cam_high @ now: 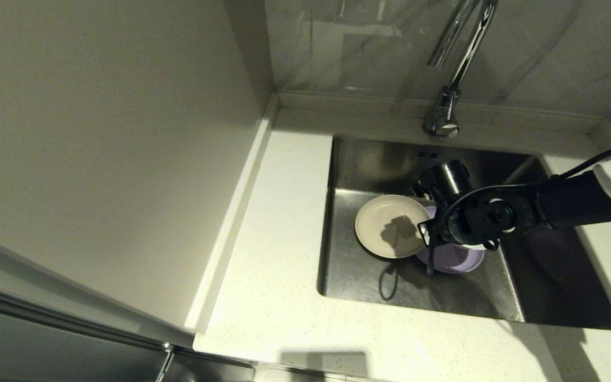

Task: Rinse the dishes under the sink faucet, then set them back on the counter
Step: Put a bowl into the sink

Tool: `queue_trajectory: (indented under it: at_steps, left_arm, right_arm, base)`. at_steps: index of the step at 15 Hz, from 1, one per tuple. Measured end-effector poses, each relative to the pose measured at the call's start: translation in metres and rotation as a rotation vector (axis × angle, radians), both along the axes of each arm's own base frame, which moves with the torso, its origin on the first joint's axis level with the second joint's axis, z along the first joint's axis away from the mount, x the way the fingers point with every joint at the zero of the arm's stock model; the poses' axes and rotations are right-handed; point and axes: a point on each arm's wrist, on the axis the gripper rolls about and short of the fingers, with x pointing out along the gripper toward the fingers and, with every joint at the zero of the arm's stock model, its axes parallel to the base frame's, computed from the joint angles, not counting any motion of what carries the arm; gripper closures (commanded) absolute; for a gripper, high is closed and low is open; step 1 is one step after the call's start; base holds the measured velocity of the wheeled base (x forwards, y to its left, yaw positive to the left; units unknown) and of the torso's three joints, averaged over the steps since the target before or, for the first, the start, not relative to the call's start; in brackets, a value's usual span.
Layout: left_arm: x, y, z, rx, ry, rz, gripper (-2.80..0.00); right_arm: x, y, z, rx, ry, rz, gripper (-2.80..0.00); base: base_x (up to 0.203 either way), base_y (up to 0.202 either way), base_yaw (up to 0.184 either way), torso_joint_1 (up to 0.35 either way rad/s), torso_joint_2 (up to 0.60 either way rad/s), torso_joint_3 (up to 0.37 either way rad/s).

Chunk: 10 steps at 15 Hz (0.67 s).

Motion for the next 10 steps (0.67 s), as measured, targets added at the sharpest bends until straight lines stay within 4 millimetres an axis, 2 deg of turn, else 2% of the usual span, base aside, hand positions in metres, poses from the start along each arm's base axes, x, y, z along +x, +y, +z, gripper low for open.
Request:
queue_trajectory:
  at_steps: [5,10]
  left_arm:
    - [0.000,0.000,0.000,0.000,0.000,-0.001,0.00]
    - [0.000,0.000,0.000,-0.001,0.000,0.000,0.00]
  right_arm:
    - [0.036,-0.033,-0.013,-0.010,-0.015,-0.107,0.00]
    - [0.049,-0.050,-0.032,-0.029,0.021,-0.142,0.00]
  base:
    - [0.000,0.000,0.000,0.000,0.00,0.000]
    - [0.000,0.000,0.000,0.000,0.00,0.000]
